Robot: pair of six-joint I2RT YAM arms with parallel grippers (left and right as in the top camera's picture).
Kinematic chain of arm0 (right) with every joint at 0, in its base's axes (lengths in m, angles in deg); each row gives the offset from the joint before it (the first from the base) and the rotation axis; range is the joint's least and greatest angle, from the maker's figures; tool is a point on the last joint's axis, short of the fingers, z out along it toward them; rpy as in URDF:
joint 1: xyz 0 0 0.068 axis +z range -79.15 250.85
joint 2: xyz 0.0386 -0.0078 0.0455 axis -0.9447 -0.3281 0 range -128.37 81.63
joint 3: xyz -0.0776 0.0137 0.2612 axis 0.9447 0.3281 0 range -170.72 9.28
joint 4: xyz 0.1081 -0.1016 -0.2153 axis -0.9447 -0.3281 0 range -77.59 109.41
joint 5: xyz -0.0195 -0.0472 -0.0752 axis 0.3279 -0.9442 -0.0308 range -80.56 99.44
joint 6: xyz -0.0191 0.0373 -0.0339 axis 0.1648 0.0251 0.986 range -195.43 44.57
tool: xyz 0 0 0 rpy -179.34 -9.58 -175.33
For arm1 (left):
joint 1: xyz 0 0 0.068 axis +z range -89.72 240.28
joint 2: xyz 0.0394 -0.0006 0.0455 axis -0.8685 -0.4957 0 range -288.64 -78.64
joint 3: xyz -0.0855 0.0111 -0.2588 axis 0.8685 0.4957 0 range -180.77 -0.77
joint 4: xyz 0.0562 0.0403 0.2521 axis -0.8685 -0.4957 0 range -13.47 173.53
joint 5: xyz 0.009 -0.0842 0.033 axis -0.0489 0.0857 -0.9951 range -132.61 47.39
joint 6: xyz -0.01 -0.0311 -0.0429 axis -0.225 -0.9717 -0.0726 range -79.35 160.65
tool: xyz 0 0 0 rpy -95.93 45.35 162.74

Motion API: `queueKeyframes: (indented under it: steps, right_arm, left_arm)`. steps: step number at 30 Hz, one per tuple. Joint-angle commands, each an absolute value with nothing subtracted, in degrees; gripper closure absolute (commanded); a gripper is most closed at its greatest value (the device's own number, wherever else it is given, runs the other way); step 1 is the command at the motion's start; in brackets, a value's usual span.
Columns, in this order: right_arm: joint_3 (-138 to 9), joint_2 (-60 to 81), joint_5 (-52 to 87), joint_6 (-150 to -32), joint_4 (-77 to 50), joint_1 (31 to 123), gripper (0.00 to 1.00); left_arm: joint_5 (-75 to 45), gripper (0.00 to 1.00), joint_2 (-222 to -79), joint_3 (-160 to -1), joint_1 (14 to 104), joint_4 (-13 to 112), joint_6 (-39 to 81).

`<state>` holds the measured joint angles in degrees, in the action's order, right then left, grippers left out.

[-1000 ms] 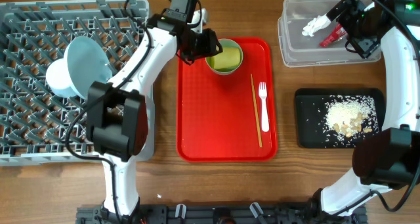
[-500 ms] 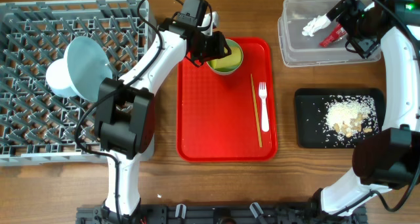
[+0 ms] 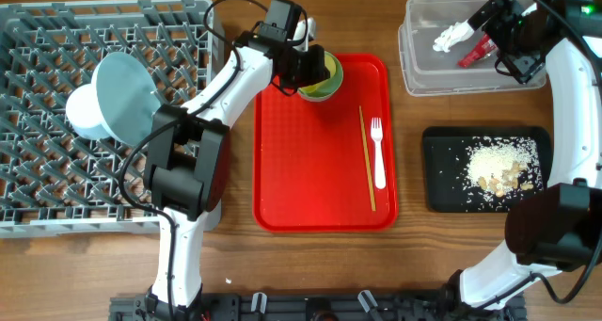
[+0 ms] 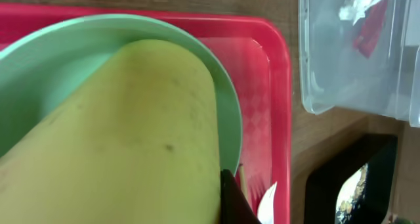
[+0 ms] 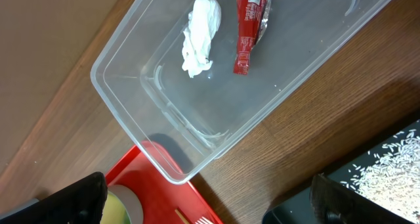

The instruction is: Sort waste into correct bins and load items into the dishwasher rack

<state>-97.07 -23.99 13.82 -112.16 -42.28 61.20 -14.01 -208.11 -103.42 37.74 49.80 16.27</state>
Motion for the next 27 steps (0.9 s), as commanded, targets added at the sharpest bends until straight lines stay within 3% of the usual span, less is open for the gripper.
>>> queueKeyframes:
  steps: [1,15,27]
  right_arm:
    - [-97.11,-22.99,12.55,-111.46,-42.28,61.33,0.0]
    - [-97.11,-22.99,12.57,-111.5,-42.28,61.33,0.0]
    - [-97.11,-22.99,12.55,-111.48,-42.28,61.33,0.0]
  left_arm:
    - [-14.95,0.96,-208.96,-102.79,37.82,47.74,14.85]
    - [-12.68,0.96,-193.22,-102.79,37.82,45.16,14.72]
    - [13.94,0.96,-190.27,-102.76,53.3,48.27,12.51]
